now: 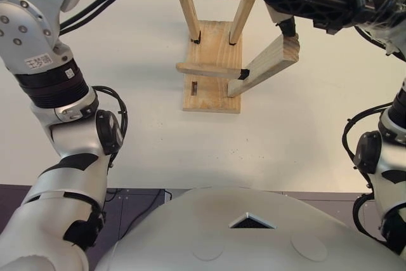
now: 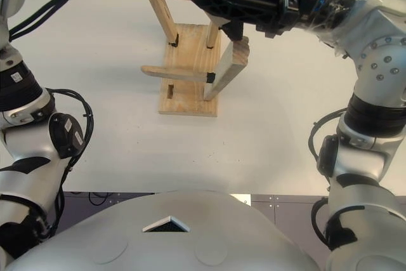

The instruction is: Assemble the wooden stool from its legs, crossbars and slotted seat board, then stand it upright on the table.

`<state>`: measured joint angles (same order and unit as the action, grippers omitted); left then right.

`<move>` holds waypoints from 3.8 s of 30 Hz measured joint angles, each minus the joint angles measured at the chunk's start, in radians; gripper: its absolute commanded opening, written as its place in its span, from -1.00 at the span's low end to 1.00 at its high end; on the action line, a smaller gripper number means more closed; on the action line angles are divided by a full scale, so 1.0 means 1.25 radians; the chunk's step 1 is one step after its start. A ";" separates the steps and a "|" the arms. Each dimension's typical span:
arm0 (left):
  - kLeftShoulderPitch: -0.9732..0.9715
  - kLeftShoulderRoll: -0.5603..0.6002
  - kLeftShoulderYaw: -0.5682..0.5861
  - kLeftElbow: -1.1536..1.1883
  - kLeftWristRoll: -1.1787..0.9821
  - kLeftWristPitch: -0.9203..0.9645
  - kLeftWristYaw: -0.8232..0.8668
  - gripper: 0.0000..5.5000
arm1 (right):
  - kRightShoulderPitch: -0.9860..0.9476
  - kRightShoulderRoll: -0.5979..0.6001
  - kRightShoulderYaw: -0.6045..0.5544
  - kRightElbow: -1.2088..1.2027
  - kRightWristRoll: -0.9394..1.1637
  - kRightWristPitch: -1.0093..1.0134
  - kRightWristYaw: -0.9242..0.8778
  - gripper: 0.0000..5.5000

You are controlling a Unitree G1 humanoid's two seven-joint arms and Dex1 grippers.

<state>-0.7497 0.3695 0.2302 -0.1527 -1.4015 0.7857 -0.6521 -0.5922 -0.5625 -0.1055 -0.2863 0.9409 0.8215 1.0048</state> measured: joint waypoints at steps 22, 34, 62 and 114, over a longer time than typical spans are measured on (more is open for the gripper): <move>0.265 0.069 0.116 0.019 0.298 -0.228 -0.079 -0.26 | -0.016 -0.252 0.061 0.054 -0.029 0.104 0.278 0.29; 0.363 -0.016 0.014 0.204 0.446 -0.323 -0.236 -0.26 | 0.031 -0.215 0.157 -0.002 -0.132 0.041 0.189 -0.03; 0.190 0.468 -0.243 0.279 0.712 -0.263 -0.742 -0.27 | 0.085 -0.220 0.150 -0.049 -0.165 -0.021 0.159 -0.17; 0.289 0.357 -0.289 -0.123 0.723 -0.150 -0.390 0.06 | 0.177 -0.178 0.211 -0.111 -0.181 -0.052 0.044 0.29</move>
<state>-0.3886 0.8157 -0.1305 -0.3068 -0.4981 0.5979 -1.1399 -0.3712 -0.7852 0.1576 -0.4251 0.7152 0.7561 1.0602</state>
